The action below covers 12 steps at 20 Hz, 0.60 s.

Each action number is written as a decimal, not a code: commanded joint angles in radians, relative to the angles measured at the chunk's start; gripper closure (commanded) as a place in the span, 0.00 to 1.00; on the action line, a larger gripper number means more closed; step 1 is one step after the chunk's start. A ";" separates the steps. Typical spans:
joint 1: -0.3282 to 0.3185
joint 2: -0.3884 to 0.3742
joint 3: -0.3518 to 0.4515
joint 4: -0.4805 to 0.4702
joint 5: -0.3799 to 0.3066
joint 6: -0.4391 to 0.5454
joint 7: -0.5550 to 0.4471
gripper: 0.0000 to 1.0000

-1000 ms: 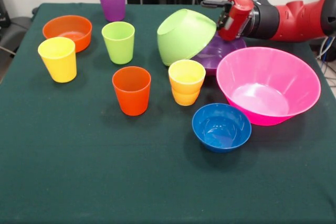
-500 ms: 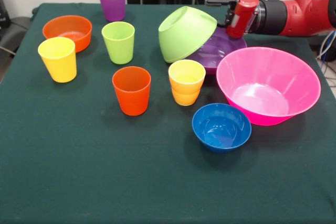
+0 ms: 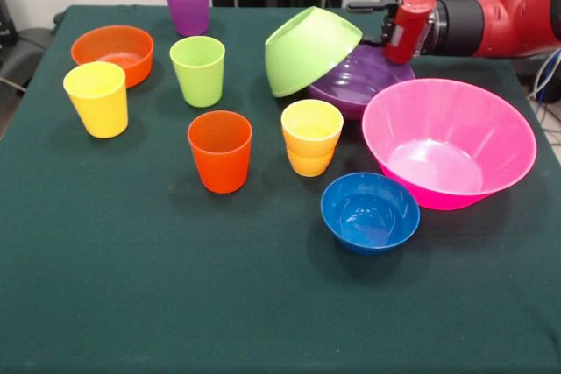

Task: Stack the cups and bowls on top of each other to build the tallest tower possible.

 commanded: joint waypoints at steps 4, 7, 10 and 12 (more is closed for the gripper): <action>-0.008 -0.033 0.241 0.049 0.018 -0.044 -0.133 0.00; -0.007 -0.053 0.260 0.072 0.017 -0.042 -0.134 0.00; -0.019 -0.061 0.272 0.069 0.007 -0.031 -0.140 0.00; -0.019 -0.068 0.277 0.074 0.005 -0.026 -0.143 0.00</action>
